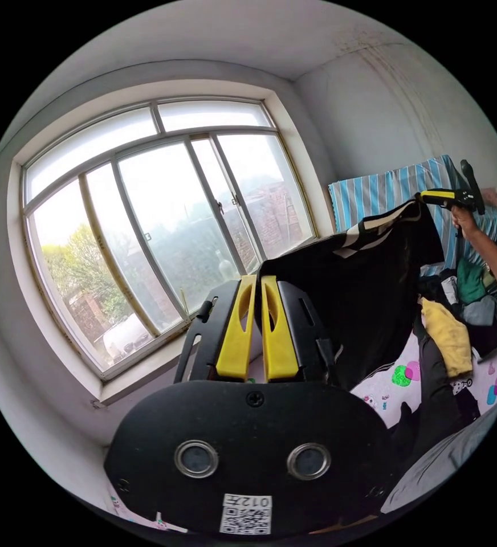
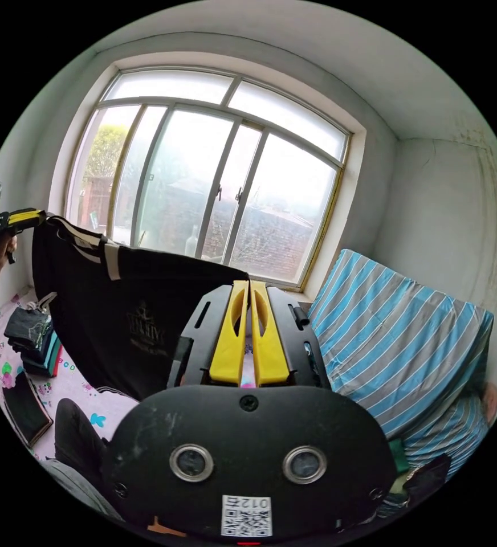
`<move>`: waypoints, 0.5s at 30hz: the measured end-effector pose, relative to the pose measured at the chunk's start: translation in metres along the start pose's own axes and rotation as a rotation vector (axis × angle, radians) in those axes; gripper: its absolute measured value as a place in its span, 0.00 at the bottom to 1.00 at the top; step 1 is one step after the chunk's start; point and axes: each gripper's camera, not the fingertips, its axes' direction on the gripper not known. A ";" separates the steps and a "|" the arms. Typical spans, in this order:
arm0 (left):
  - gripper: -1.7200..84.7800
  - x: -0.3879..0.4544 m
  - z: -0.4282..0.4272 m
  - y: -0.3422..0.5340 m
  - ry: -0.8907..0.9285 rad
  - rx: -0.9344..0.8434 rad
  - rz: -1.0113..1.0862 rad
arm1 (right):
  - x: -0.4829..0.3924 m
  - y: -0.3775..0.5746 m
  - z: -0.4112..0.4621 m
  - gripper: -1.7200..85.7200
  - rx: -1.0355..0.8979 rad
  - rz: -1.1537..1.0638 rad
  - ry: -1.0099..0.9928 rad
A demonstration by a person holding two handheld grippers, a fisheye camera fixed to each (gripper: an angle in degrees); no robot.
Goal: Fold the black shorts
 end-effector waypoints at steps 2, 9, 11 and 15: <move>0.02 0.004 -0.001 0.001 0.015 -0.002 0.007 | 0.006 0.006 -0.001 0.01 -0.007 0.031 -0.030; 0.02 0.025 0.012 0.024 0.050 -0.042 0.068 | 0.018 0.041 0.001 0.01 -0.043 0.047 -0.093; 0.02 0.032 0.016 0.036 0.059 -0.042 0.090 | 0.023 0.062 0.001 0.01 -0.049 0.035 -0.111; 0.02 0.044 0.022 0.073 0.091 -0.019 0.120 | 0.032 0.102 -0.007 0.01 -0.015 0.038 -0.148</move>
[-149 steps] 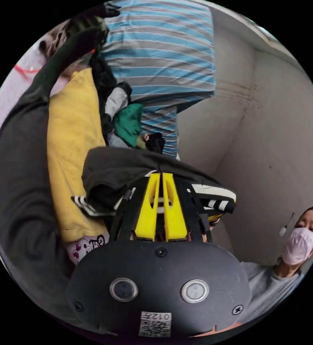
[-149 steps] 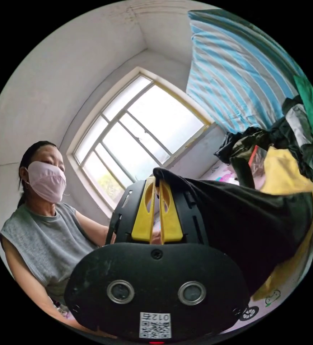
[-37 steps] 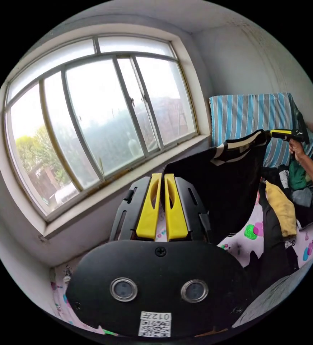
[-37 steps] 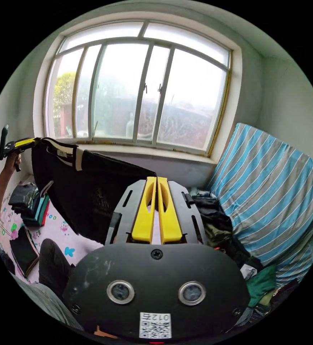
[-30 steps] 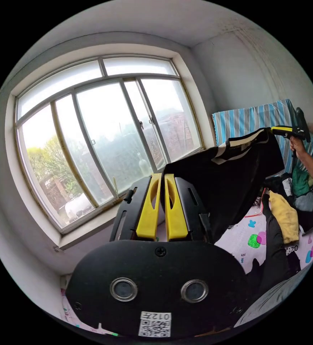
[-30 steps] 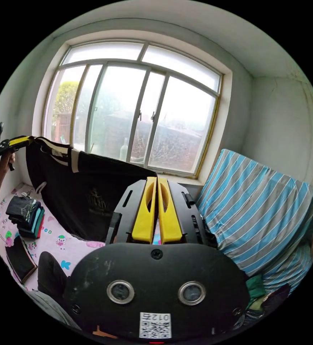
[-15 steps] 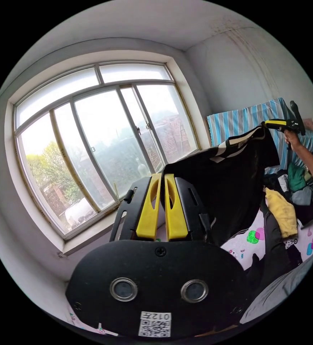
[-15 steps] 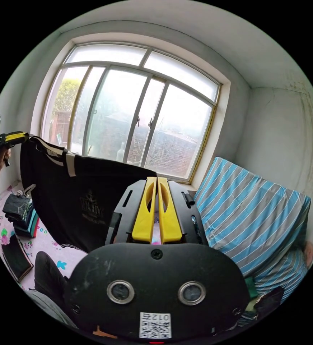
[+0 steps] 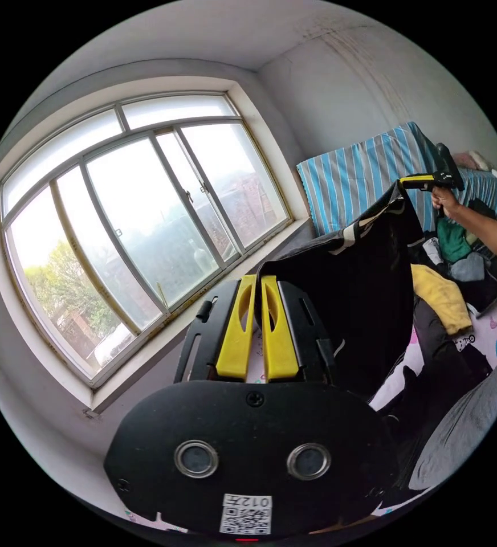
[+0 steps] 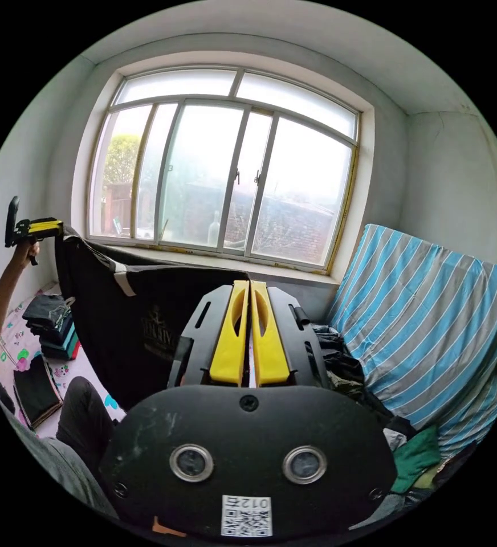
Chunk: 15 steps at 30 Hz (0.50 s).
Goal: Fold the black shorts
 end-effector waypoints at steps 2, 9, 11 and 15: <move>0.02 0.005 0.002 0.017 0.005 0.021 -0.007 | 0.009 0.031 -0.010 0.01 0.043 0.028 -0.045; 0.02 0.019 0.004 0.074 0.004 0.132 -0.046 | 0.036 0.111 -0.030 0.01 0.169 0.123 -0.111; 0.02 0.022 0.005 0.082 -0.020 0.156 -0.046 | 0.043 0.130 -0.033 0.01 0.212 0.115 -0.097; 0.02 0.016 0.014 0.091 -0.060 0.241 -0.058 | 0.059 0.146 -0.033 0.01 0.277 0.090 -0.059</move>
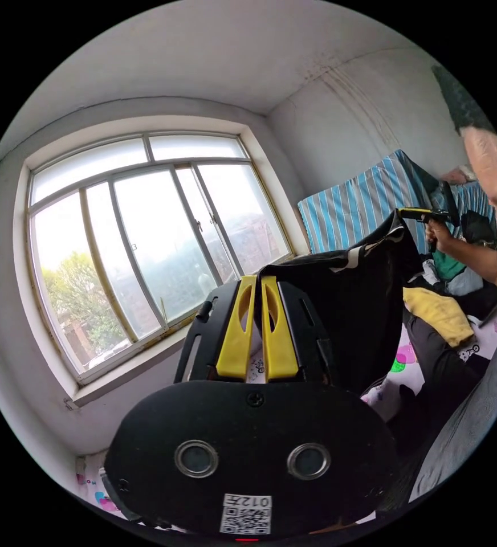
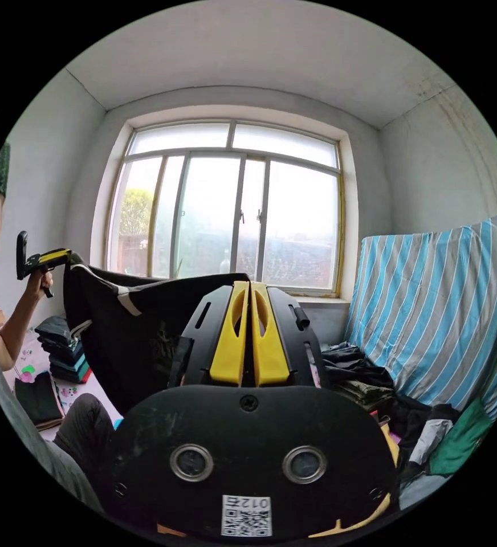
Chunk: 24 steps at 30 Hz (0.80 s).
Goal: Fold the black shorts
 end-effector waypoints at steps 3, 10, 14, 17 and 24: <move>0.02 -0.016 0.029 -0.002 -0.014 0.018 0.016 | 0.023 0.002 0.012 0.01 0.040 -0.009 0.013; 0.02 -0.082 0.210 0.020 0.067 -0.151 0.005 | 0.093 0.031 0.142 0.01 -0.087 -0.032 0.028; 0.02 -0.119 0.352 0.059 0.122 -0.287 -0.039 | 0.144 0.084 0.281 0.01 -0.278 -0.051 0.055; 0.02 -0.151 0.489 0.111 0.220 -0.430 -0.127 | 0.186 0.142 0.398 0.01 -0.445 -0.049 0.074; 0.02 -0.199 0.766 0.292 0.207 -0.834 -0.478 | 0.266 0.311 0.619 0.02 -0.805 0.129 0.115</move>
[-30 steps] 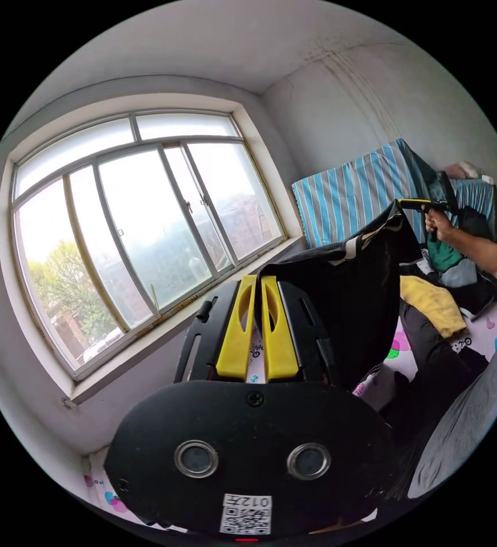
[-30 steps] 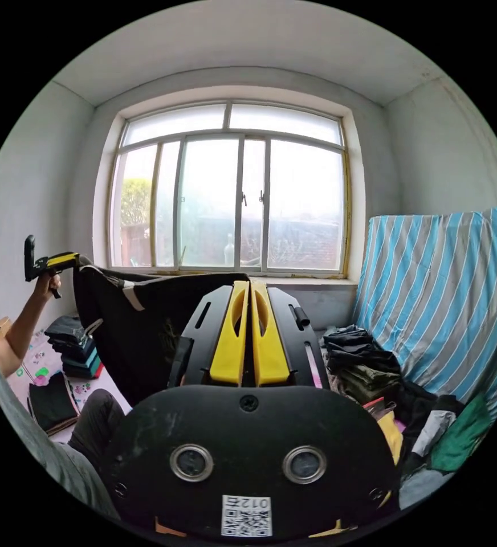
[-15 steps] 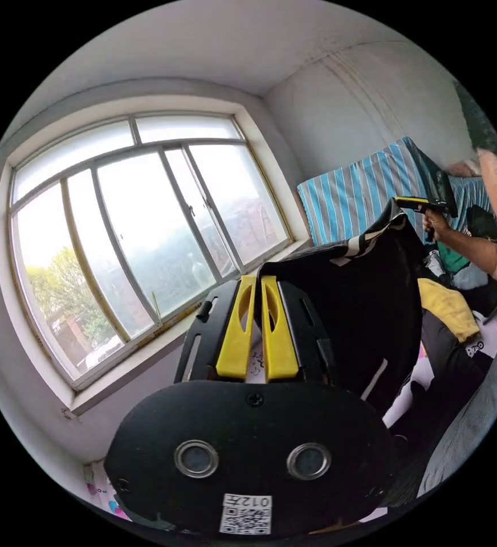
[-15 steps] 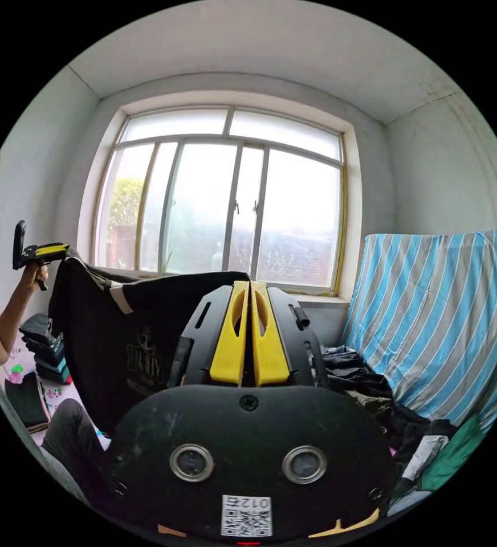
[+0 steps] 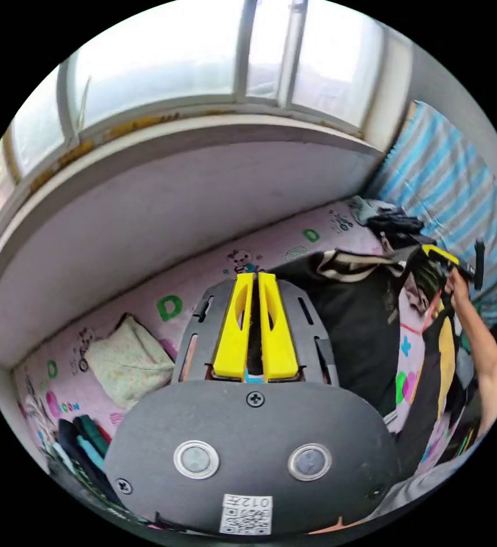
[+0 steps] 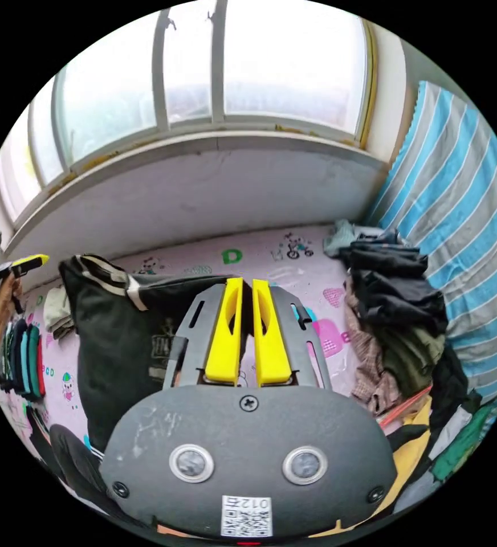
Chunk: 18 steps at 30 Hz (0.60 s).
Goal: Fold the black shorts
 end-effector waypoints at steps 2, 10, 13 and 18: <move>0.03 -0.022 0.039 0.000 -0.015 0.016 -0.077 | 0.019 0.020 0.064 0.01 -0.050 0.015 -0.022; 0.03 -0.027 0.183 0.099 0.218 -0.312 0.121 | 0.076 0.206 0.178 0.01 -0.358 -0.041 -0.257; 0.03 -0.002 0.211 0.145 0.283 -0.469 0.263 | 0.098 0.288 0.179 0.01 -0.423 0.031 -0.348; 0.03 0.031 0.249 0.196 0.226 -0.706 0.485 | 0.118 0.384 0.185 0.01 -0.576 0.032 -0.454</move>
